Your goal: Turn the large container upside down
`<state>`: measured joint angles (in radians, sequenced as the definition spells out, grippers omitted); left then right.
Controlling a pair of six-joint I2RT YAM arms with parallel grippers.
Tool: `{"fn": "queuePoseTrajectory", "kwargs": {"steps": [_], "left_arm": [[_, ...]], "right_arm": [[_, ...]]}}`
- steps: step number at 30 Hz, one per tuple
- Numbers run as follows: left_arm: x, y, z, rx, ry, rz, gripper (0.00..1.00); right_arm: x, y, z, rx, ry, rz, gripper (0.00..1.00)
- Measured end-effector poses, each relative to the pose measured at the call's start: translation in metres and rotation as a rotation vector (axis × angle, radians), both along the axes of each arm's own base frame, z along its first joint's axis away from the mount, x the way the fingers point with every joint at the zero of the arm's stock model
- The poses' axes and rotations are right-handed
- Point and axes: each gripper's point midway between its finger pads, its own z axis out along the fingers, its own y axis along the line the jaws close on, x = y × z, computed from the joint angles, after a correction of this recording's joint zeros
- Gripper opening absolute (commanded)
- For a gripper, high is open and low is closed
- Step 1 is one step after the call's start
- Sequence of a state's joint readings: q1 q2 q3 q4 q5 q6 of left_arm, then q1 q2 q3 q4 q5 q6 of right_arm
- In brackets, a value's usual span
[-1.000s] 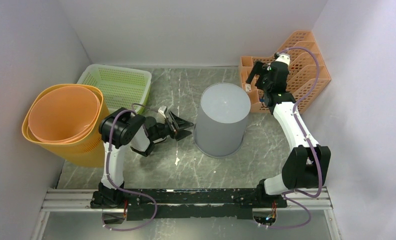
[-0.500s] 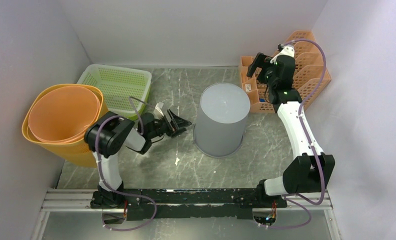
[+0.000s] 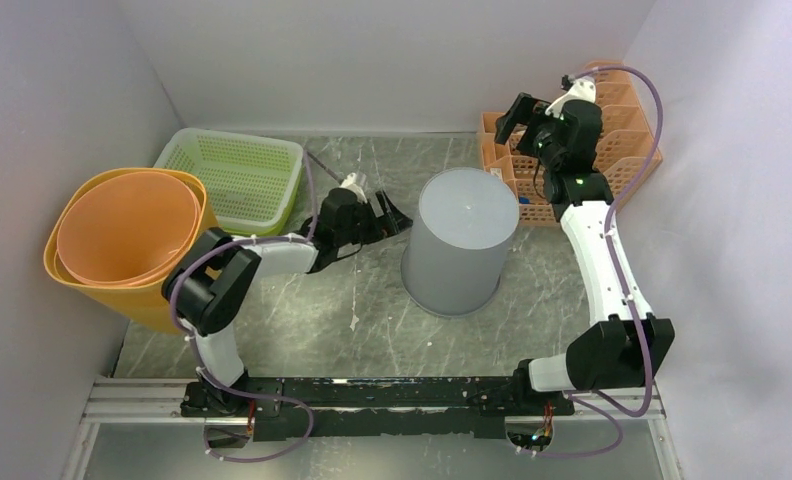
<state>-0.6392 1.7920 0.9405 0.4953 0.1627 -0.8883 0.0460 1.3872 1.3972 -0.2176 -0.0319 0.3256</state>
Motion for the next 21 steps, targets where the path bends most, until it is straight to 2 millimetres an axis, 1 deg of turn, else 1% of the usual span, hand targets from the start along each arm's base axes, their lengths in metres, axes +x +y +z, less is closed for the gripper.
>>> {"fn": "queuePoseTrajectory", "kwargs": {"steps": [4, 6, 7, 9, 12, 16, 18, 21], "left_arm": [[-0.018, -0.014, -0.034, 0.068, 0.065, -0.043, 1.0], [-0.031, -0.03, -0.05, 0.097, 0.097, -0.084, 0.99], [-0.036, -0.036, -0.055, 0.105, 0.105, -0.1, 1.0], [-0.045, -0.057, -0.062, 0.118, 0.113, -0.143, 0.99], [-0.051, -0.089, -0.061, 0.117, 0.1, -0.196, 1.0], [-0.057, -0.134, -0.051, 0.094, 0.066, -0.263, 1.0], [-0.058, -0.156, -0.046, 0.079, 0.045, -0.293, 1.0], [-0.058, -0.182, -0.041, 0.056, 0.026, -0.329, 1.0]], "right_arm": [[-0.005, 0.0, 0.014, 0.002, -0.024, 0.002, 1.0], [-0.006, 0.0, 0.021, 0.004, -0.035, 0.003, 1.0], [-0.007, 0.001, 0.024, 0.008, -0.042, 0.004, 1.0], [-0.007, 0.002, 0.031, 0.016, -0.054, 0.007, 1.0], [-0.007, 0.004, 0.038, 0.025, -0.068, 0.014, 1.0], [-0.007, 0.004, 0.044, 0.026, -0.08, 0.014, 1.0], [-0.007, 0.003, 0.043, 0.026, -0.079, 0.014, 1.0], [-0.008, 0.003, 0.042, 0.025, -0.074, 0.013, 1.0]]}}
